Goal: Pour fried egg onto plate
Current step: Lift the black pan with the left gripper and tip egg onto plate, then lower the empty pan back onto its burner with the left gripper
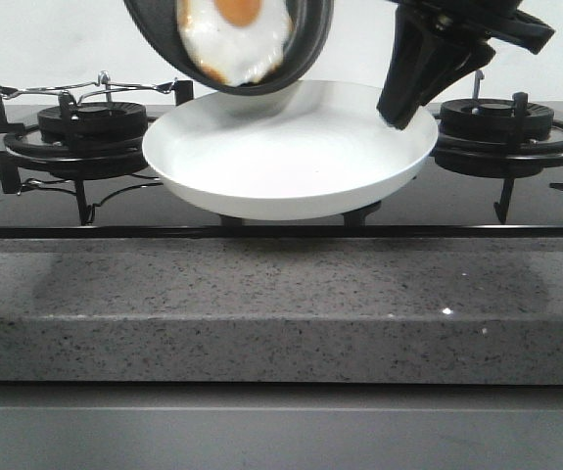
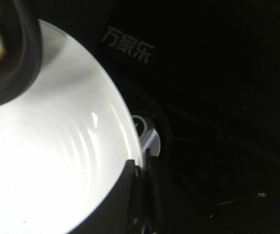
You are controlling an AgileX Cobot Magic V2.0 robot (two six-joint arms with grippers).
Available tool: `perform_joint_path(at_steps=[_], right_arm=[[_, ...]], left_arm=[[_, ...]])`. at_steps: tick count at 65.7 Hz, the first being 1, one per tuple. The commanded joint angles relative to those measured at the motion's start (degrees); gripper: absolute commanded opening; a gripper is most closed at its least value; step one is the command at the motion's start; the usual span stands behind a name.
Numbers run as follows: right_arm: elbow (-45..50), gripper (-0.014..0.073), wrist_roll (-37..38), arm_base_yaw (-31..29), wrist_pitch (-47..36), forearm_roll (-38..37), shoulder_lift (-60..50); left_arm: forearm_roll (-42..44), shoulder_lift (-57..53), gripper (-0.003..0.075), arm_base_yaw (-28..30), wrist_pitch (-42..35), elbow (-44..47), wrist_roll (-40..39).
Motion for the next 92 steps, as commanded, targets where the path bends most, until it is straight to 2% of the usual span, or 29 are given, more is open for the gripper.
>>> perform_joint_path(at_steps=[1,11,24,60,68,77,86,92], right_arm=[[-1.29,-0.0067,-0.39,-0.16,-2.06,1.91,-2.82],[-1.29,-0.0067,-0.39,-0.16,-2.06,1.91,-2.82],[-1.29,-0.0067,-0.39,-0.16,-2.06,1.91,-2.82],[-1.29,-0.0067,-0.39,-0.16,-2.06,1.91,-2.82],[-1.29,-0.0067,-0.39,-0.16,-2.06,1.91,-2.82],[-1.29,-0.0067,-0.39,-0.16,-2.06,1.91,-2.82],[-1.29,-0.0067,-0.39,-0.16,-2.06,1.91,-2.82],[-1.29,-0.0067,-0.39,-0.16,-2.06,1.91,-2.82]], left_arm=[[3.6,-3.49,-0.002,-3.78,-9.76,0.33,-0.05],[9.52,-5.67,-0.002,-8.88,-16.83,4.64,-0.05],[13.39,-7.72,-0.002,-12.41,-22.64,8.13,-0.05],[12.09,-8.11,-0.0019,-11.82,-21.32,8.24,-0.98],[3.16,-8.0,-0.0019,-7.89,-23.07,8.24,-0.98],[-10.59,-7.67,-0.0019,-0.04,-22.38,8.24,-0.98],[-20.44,-6.28,-0.0019,9.3,-17.72,8.24,-0.98],[-27.78,-4.13,-0.0019,15.98,-10.95,8.24,-0.87]])
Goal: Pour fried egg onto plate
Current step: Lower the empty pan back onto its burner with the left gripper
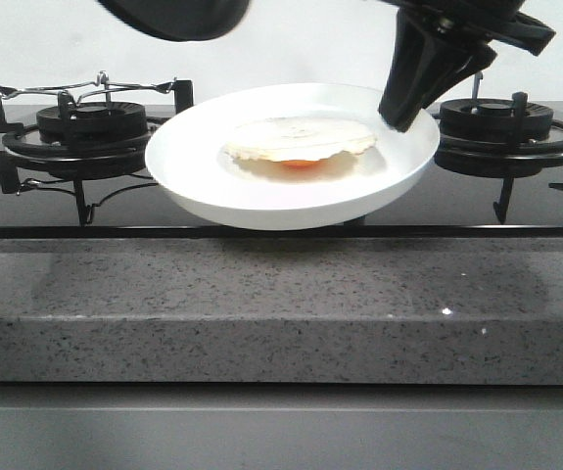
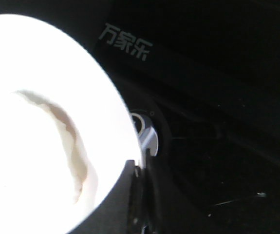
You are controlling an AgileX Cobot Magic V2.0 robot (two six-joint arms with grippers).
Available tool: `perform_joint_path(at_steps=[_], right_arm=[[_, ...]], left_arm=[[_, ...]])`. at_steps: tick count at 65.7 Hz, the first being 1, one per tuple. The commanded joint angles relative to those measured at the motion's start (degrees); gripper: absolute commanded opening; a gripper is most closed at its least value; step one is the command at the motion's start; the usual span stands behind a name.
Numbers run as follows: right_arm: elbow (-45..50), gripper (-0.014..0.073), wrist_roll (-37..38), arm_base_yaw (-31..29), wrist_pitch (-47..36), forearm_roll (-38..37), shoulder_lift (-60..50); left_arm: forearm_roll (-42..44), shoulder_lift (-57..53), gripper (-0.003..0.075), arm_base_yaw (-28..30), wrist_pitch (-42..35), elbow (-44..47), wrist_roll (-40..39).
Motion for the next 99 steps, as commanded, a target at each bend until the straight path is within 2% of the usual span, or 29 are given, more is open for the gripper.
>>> perform_joint_path(at_steps=[1,9,18,24,34,48,62,84,91,99], right_arm=[[-1.51,-0.0067,-0.18,-0.16,-2.13,2.01,-2.82],[-1.51,-0.0067,-0.18,-0.16,-2.13,2.01,-2.82],[-1.51,-0.0067,-0.18,-0.16,-2.13,2.01,-2.82],[-1.51,-0.0067,-0.18,-0.16,-2.13,2.01,-2.82],[-1.51,-0.0067,-0.18,-0.16,-2.13,2.01,-2.82],[-1.51,-0.0067,-0.18,-0.16,-2.13,2.01,-2.82],[-1.51,-0.0067,-0.18,-0.16,-2.13,2.01,-2.82],[-1.51,-0.0067,-0.18,-0.16,-2.13,2.01,-2.82],[-1.51,-0.0067,-0.18,-0.16,-2.13,2.01,-2.82],[-1.51,-0.0067,-0.18,-0.16,-2.13,2.01,-2.82]], left_arm=[[-9.25,0.68,-0.0019,6.15,3.18,-1.89,-0.44],[-20.29,5.07,-0.0019,14.93,13.18,-1.89,2.47],[-38.03,12.48,-0.0019,24.1,27.68,-1.89,7.63],[-46.5,17.44,-0.0019,27.79,34.31,-1.89,7.74],[-46.5,24.51,-0.0019,31.23,36.04,-3.42,4.06],[-46.5,31.72,-0.0019,31.34,39.64,-6.6,4.03],[-46.5,33.77,-0.0019,31.34,39.63,-10.04,4.03],[-46.5,33.77,-0.0015,31.34,36.29,-10.05,2.64],[-46.3,33.77,0.0024,31.34,36.13,-10.05,2.55],[-44.82,33.77,0.0125,31.34,36.75,-10.05,2.55]])
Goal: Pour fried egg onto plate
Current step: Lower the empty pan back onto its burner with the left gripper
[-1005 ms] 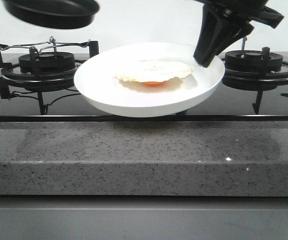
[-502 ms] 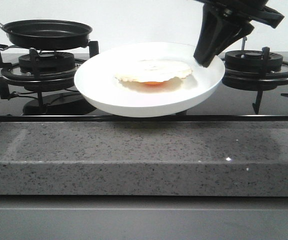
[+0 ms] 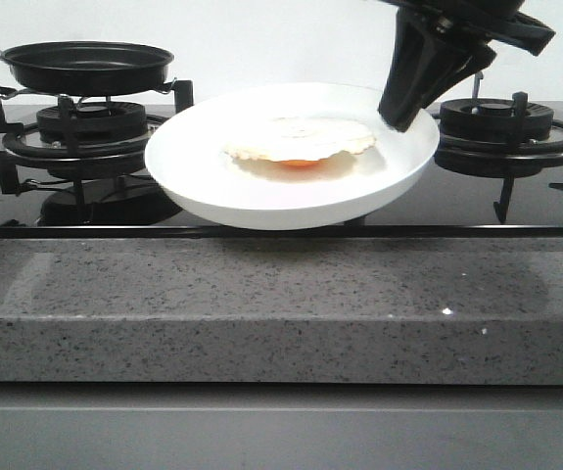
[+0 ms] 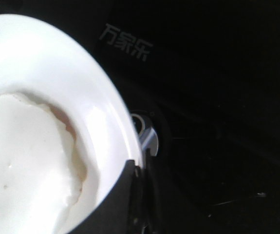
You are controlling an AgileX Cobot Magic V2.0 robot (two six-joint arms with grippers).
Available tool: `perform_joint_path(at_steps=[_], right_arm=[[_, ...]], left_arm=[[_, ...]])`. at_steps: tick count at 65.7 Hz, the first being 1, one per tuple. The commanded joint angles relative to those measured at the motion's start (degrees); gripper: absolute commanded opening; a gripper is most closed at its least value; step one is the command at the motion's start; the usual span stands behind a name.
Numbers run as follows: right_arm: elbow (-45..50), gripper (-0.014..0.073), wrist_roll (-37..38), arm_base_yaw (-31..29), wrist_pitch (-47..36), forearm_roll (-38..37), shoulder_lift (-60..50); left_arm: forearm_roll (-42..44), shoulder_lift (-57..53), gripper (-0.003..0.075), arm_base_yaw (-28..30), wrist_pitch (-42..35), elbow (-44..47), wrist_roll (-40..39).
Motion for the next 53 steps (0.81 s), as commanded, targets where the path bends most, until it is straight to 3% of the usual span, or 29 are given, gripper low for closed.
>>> perform_joint_path(at_steps=[1,25,53], right_arm=[[-1.51,-0.0067,-0.18,-0.16,-2.03,2.01,-2.82],[-1.51,-0.0067,-0.18,-0.16,-2.03,2.01,-2.82],[-1.51,-0.0067,-0.18,-0.16,-2.03,2.01,-2.82]], left_arm=[[-3.62,-3.03,0.0139,-0.06,2.82,-1.98,-0.24],[-1.44,-3.03,0.0496,-0.06,5.29,-1.98,-0.24],[10.81,-3.03,0.0503,-0.06,10.83,-1.98,-0.24]])
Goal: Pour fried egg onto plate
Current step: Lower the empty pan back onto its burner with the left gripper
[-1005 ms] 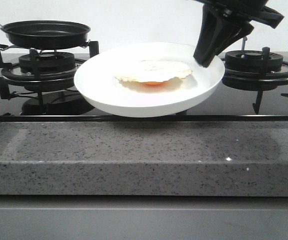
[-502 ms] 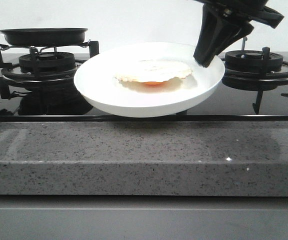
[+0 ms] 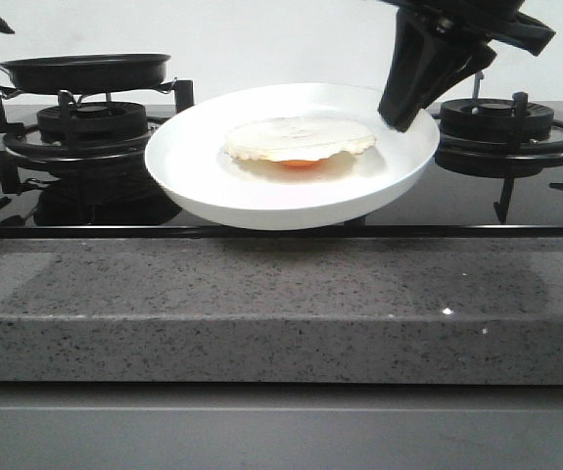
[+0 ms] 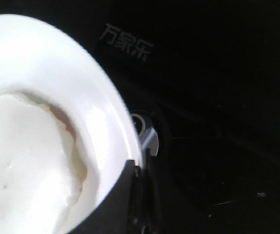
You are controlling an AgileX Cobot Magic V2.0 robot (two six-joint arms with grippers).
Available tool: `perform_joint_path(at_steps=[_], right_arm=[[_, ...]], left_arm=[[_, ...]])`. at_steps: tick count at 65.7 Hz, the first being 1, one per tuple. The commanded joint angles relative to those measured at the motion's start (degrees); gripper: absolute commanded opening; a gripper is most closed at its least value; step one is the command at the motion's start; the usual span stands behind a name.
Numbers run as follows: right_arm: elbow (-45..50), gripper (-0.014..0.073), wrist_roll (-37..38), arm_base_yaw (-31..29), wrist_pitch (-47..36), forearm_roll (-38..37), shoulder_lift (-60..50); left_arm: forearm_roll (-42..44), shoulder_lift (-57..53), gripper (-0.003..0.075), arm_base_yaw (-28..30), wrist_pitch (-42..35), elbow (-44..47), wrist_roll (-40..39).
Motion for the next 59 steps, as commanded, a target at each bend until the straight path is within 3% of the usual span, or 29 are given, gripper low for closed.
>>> perform_joint_path(at_steps=[1,10,32,59], right_arm=[[-1.51,-0.0067,-0.18,-0.16,-2.03,2.01,-2.82],[-1.51,-0.0067,-0.18,-0.16,-2.03,2.01,-2.82],[-1.51,-0.0067,-0.18,-0.16,-2.03,2.01,-2.82],[-1.51,-0.0067,-0.18,-0.16,-2.03,2.01,-2.82]], left_arm=[[-0.81,-3.03,0.0502,-0.06,4.32,-1.94,-0.24],[0.27,-3.24,0.0417,-0.06,5.85,-1.94,-0.24],[2.91,-4.03,-0.0012,-0.06,7.82,-1.94,-0.24],[2.95,-4.16,-0.002,-0.06,9.88,-1.94,-0.24]])
